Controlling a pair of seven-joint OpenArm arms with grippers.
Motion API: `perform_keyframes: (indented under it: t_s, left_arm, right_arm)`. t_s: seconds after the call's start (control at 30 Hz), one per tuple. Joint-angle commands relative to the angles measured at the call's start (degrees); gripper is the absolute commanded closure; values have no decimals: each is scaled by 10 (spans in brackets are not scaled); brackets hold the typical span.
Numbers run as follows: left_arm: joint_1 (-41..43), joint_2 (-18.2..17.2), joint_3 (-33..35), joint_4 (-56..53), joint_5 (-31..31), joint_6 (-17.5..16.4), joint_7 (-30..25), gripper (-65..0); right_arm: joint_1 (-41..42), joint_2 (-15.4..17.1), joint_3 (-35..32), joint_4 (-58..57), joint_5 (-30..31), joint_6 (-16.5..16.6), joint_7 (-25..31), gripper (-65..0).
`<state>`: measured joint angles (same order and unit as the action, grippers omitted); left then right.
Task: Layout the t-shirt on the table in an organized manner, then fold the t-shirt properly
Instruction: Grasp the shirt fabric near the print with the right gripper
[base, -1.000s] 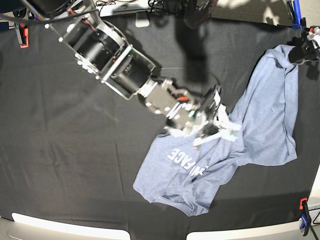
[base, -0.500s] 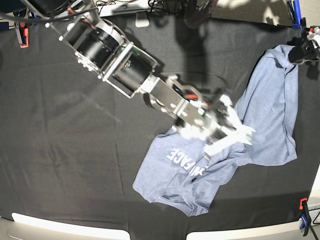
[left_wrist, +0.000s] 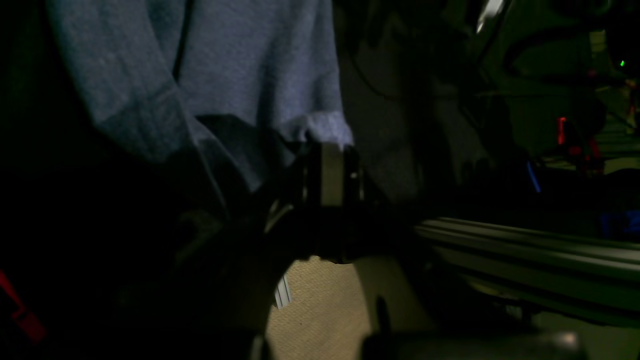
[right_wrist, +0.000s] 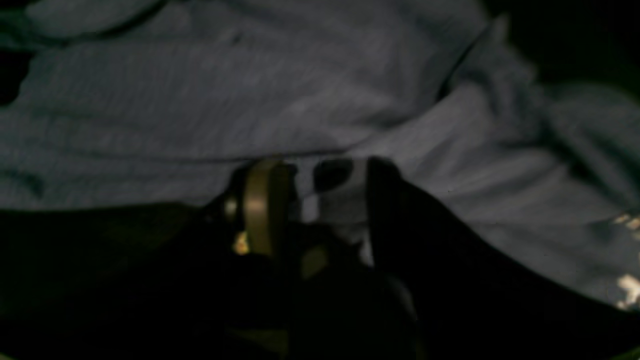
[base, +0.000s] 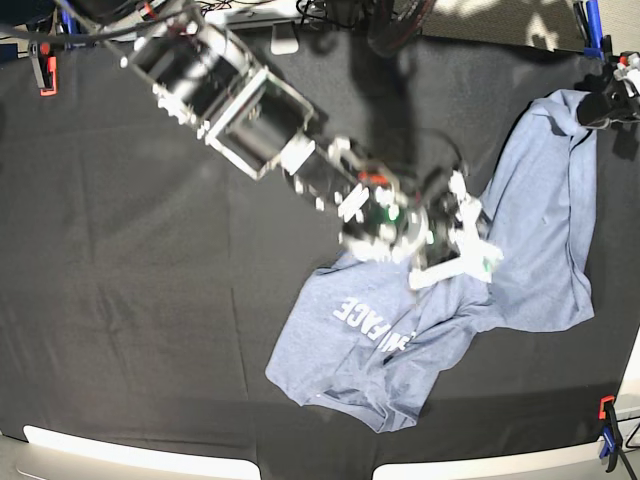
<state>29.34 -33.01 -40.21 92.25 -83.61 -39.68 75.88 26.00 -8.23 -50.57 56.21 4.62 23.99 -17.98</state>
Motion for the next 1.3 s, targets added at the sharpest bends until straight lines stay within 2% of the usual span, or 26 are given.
perform_keyframes:
  t_s: [0.0,0.13,0.3,0.43,0.5,0.57,0.67,0.73,0.77,0.8,0.83,0.9,0.97,1.07,1.27]
  left_arm:
    - [0,-11,-6,7,-14,-3,-7,0]
    - [0,-11,-6,7,-14,-3,-7,0]
    - [0,-11,-6,7,-14,-3,-7,0]
    - [0,-11,-6,7,-14,-3,-8,0]
    - [0,-11,-6,7,-14,-3,-8,0]
    - [0,-11,-6,7,-14,-3,-10,0]
    - [0,-11,-6,7,-14,-3,-10,0]
    - [0,-11,-6,7,-14,-3,-10,0]
    - [0,-11,-6,7,-14,-3,-10,0]
    - [0,-11,-6,7,-14,-3,-10,0]
    - [0,-11,-6,7,-14,-3,-10,0]
    - [0,-11,-6,7,-14,-3,-10,0]
    - [0,-11,-6,7,-14,-3,-10,0]
    - [0,-11,-6,7,-14,-3,-10,0]
    - [0,-11,-6,7,-14,-3,-10,0]
  right_arm:
    - [13,-8,3,9,5,2,15,-187]
    - [3,-8,3,9,5,2,11,-1]
    - [0,-8,4,10,-2,-11,10,0]
    - [0,-8,23,25,-34,-13,-37,0]
    - [0,-8,49,31,-61,-26,-83,0]
    - [0,-8,88,31,-83,-59,-120,0]
    - [5,-8,158,31,-120,-81,-120,0]
    - [18,-8,197,31,-122,-81,-139,0]
    - [27,-8,210,31,-122,-75,-162,0]
    - [37,-8,218,31,-121,-57,-191,0]
    - [47,-8,222,31,-116,-33,-218,-31]
    - [64,-8,219,31,-82,11,-259,-154]
    - [74,-8,207,30,-44,42,-288,-228]
    - [80,-2,159,30,-47,68,-299,-232]
    - [81,30,38,30,-128,71,-306,-231]
